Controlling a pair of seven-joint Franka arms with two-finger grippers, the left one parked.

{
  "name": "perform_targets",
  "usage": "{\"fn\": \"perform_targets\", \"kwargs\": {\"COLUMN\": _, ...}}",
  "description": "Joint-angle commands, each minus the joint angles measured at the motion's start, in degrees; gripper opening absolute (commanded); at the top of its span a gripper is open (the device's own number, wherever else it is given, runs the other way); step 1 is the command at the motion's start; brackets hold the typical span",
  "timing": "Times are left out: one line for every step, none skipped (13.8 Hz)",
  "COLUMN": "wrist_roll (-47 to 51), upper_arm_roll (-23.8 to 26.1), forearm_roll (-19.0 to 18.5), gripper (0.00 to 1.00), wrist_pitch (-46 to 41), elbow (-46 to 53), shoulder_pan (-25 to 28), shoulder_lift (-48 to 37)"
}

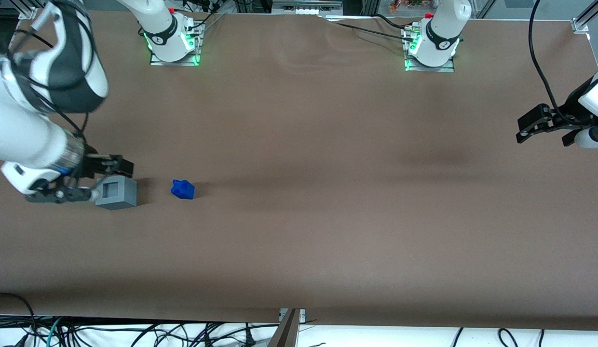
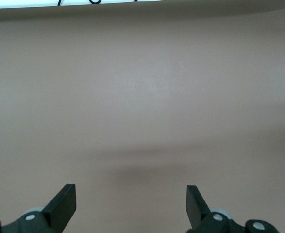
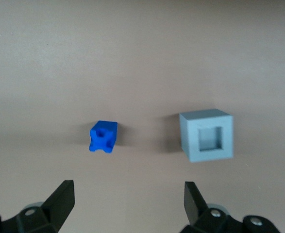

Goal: Insert blue part into gray base with right arm
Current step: 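Move the open right gripper over the blue block and lower it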

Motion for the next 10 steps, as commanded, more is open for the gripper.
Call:
{"fn": "perform_targets", "kwargs": {"wrist_roll": 2.9, "upper_arm_roll": 0.0, "forearm_roll": 0.0, "gripper": 1.0, "wrist_pitch": 3.4, "elbow": 0.3, "shoulder_pan": 1.6, "shoulder_lift": 4.4}}
{"fn": "perform_targets", "kwargs": {"wrist_roll": 4.0, "upper_arm_roll": 0.0, "forearm_roll": 0.0, "gripper": 1.0, "wrist_pitch": 4.6, "elbow": 0.2, "shoulder_pan": 2.4, "shoulder_lift": 5.8}}
{"fn": "perform_targets", "kwargs": {"wrist_roll": 5.2, "upper_arm_roll": 0.0, "forearm_roll": 0.0, "gripper": 1.0, "wrist_pitch": 5.8, "elbow": 0.2, "shoulder_pan": 3.4, "shoulder_lift": 7.1}}
{"fn": "perform_targets", "kwargs": {"wrist_roll": 6.9, "upper_arm_roll": 0.0, "forearm_roll": 0.1, "gripper": 1.0, "wrist_pitch": 6.6, "elbow": 0.2, "shoulder_pan": 4.1, "shoulder_lift": 8.0}}
{"fn": "perform_targets", "kwargs": {"wrist_roll": 8.9, "upper_arm_roll": 0.1, "forearm_roll": 0.1, "gripper": 1.0, "wrist_pitch": 7.4, "elbow": 0.2, "shoulder_pan": 4.2, "shoulder_lift": 9.4}}
{"fn": "perform_targets", "kwargs": {"wrist_roll": 9.4, "upper_arm_roll": 0.1, "forearm_roll": 0.2, "gripper": 1.0, "wrist_pitch": 8.0, "elbow": 0.2, "shoulder_pan": 4.6, "shoulder_lift": 10.3}}
{"fn": "perform_targets", "kwargs": {"wrist_roll": 9.4, "upper_arm_roll": 0.1, "forearm_roll": 1.1, "gripper": 1.0, "wrist_pitch": 8.1, "elbow": 0.2, "shoulder_pan": 4.7, "shoulder_lift": 11.4}}
{"fn": "perform_targets", "kwargs": {"wrist_roll": 9.4, "upper_arm_roll": 0.1, "forearm_roll": 2.7, "gripper": 1.0, "wrist_pitch": 8.1, "elbow": -0.2, "shoulder_pan": 4.7, "shoulder_lift": 12.1}}
{"fn": "perform_targets", "kwargs": {"wrist_roll": 9.3, "upper_arm_roll": 0.0, "forearm_roll": 3.2, "gripper": 1.0, "wrist_pitch": 8.7, "elbow": -1.5, "shoulder_pan": 4.7, "shoulder_lift": 12.2}}
{"fn": "perform_targets", "kwargs": {"wrist_roll": 9.3, "upper_arm_roll": 0.1, "forearm_roll": 3.2, "gripper": 1.0, "wrist_pitch": 10.4, "elbow": -3.6, "shoulder_pan": 4.6, "shoulder_lift": 12.2}}
